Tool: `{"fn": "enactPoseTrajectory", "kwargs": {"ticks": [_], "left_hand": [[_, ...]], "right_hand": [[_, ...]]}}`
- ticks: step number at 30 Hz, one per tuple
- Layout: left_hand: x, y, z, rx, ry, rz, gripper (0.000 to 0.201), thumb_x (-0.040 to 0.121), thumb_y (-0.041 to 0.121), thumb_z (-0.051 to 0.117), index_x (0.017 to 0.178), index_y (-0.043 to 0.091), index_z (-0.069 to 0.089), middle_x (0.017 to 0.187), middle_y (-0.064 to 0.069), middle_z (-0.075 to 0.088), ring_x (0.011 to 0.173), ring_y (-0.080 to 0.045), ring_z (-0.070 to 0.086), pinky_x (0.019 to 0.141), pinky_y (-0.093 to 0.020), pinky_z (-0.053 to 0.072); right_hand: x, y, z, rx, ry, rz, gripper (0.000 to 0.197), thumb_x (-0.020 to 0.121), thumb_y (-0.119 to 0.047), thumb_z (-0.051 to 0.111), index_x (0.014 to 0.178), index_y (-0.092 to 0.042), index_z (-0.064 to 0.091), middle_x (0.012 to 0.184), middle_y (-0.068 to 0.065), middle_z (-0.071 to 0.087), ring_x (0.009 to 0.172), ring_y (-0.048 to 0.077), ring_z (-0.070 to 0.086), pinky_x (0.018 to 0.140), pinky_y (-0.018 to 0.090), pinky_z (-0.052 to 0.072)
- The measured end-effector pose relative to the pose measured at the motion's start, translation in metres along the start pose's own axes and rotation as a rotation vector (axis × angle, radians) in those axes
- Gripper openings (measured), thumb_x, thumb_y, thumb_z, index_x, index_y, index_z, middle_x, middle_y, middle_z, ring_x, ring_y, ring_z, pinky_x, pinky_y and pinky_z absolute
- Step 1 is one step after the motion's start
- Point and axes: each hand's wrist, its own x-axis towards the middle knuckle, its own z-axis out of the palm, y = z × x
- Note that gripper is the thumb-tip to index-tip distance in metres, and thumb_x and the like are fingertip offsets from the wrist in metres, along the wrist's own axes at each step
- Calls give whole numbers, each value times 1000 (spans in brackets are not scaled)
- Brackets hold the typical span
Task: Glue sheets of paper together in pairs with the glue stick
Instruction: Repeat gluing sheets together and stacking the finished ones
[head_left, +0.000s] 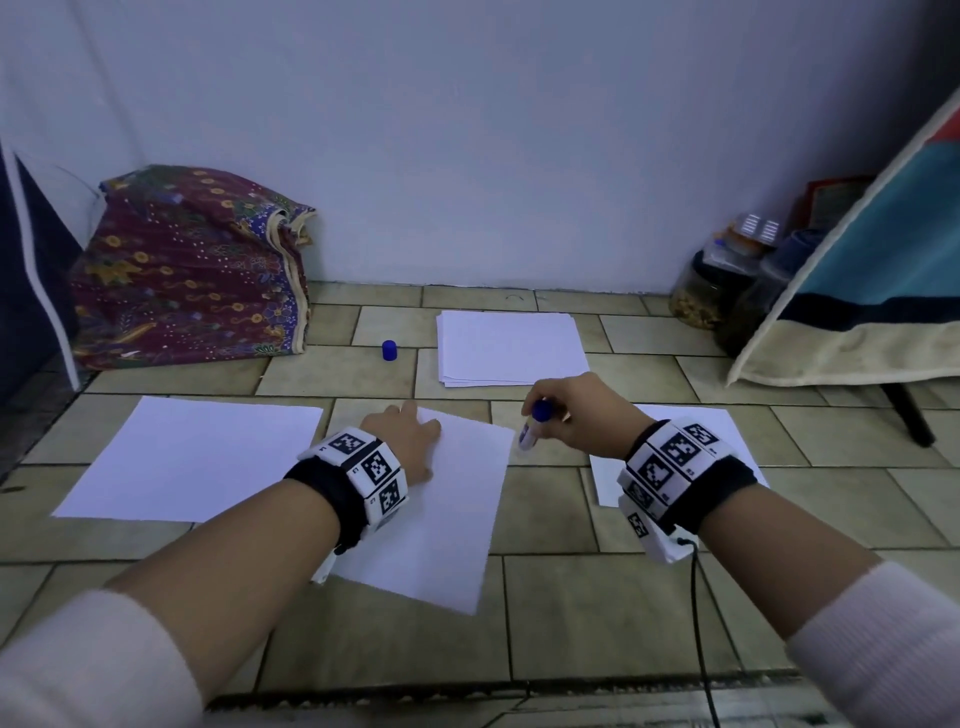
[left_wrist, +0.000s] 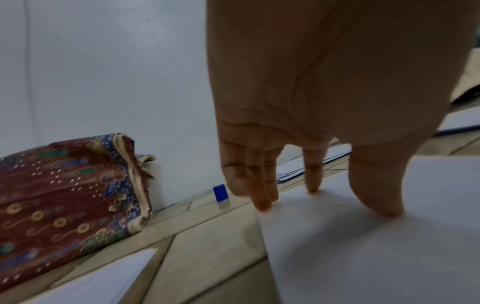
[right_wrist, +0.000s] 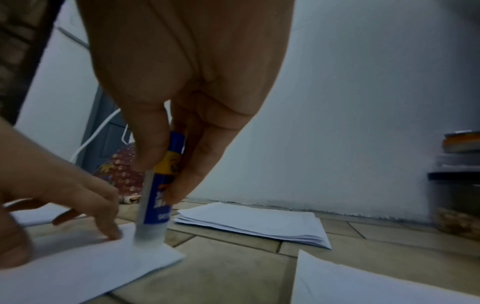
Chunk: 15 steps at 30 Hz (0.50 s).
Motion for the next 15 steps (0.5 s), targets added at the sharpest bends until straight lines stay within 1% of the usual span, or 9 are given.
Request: {"fn": "enactPoseTrajectory", "kwargs": {"ticks": [1,3,4,6,7,9,10,13,15], "left_hand": [[-2,-1,0,-13,25,-12,57,92,43,52,140,18,34,139,-9,31,125,-24,39,81,-32,42],[-4,-2,4,-68,82,11,60,89,40,58,136,10,36,143,-6,27,128,-20,35,85,-33,45],[-4,-1,7,-103,104,54,62,88,36,59,137,8,34,147,-4,23,130,-19,33,88,-34,46],[-4,0,10,-138,109,143,63,88,30,57,141,11,28,154,-2,15,135,-20,28,93,-37,46],[-5,1,11,-136,99,161,62,88,30,56,141,13,29,154,-2,16,135,-21,28,93,-39,46],[-5,1,11,-125,85,154,59,88,34,53,139,13,33,149,-3,26,132,-21,31,93,-40,46],[-4,0,11,-123,87,134,60,88,38,53,139,13,34,148,-3,28,131,-20,32,92,-39,46],[-1,-5,9,-118,103,67,70,87,50,54,142,11,34,152,-1,24,133,-20,31,98,-38,41],[3,-8,10,-163,85,42,76,87,53,56,144,9,32,151,-3,26,133,-21,32,102,-39,40]], "right_hand": [[4,1,1,20,41,13,14,86,-13,66,100,-14,65,87,0,66,77,18,61,70,20,47],[12,0,5,36,91,45,13,86,-14,65,100,-13,65,85,-2,62,74,15,58,66,16,44],[16,-1,7,40,104,61,13,87,-15,64,100,-13,64,84,-3,60,72,12,55,63,13,41],[24,-5,13,59,118,91,13,88,-14,63,100,-12,64,78,-6,58,67,6,51,57,7,36],[28,-7,16,74,125,106,12,88,-13,62,100,-12,63,74,-8,56,66,4,50,55,6,36],[37,-12,21,104,133,126,11,88,-11,61,99,-12,62,70,-11,56,65,4,49,53,6,37],[42,-14,23,112,132,130,11,87,-11,62,98,-13,62,73,-9,58,68,6,51,55,7,38],[56,-21,30,84,121,124,14,85,-14,65,99,-12,64,93,3,63,79,14,53,65,18,40],[65,-27,34,82,118,115,16,86,-14,65,101,-11,64,97,6,63,80,15,52,63,16,38]]}}
